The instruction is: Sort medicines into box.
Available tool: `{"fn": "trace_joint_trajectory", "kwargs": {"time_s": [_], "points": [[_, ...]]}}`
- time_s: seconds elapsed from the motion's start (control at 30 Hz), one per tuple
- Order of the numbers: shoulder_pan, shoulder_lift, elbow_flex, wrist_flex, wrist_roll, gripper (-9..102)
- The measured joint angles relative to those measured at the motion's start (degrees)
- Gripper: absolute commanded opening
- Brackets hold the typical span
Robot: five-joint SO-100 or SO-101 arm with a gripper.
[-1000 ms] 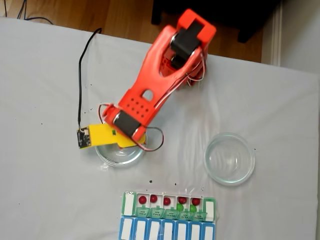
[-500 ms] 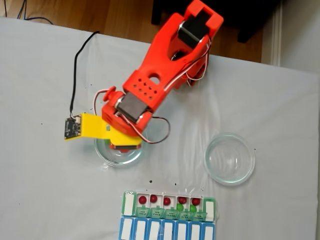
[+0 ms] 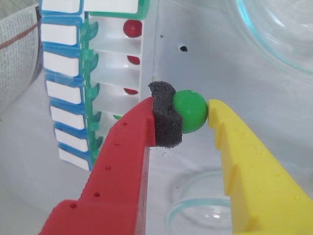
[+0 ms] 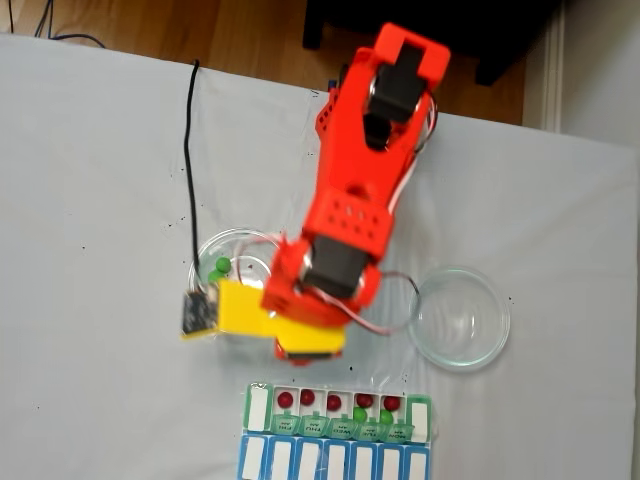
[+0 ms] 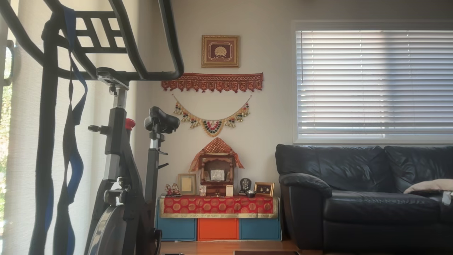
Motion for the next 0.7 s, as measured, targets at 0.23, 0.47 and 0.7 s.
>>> {"fn": "trace_joint_trajectory", "kwargs": {"time_s": [0.23, 0.47, 0.7], "points": [[-4.4, -2.7, -0.5, -2.4, 4.0, 1], [-7.2, -2.7, 1.4, -7.3, 6.2, 1], [-8.3, -5.2, 1.8, -9.4, 7.4, 1]]}}
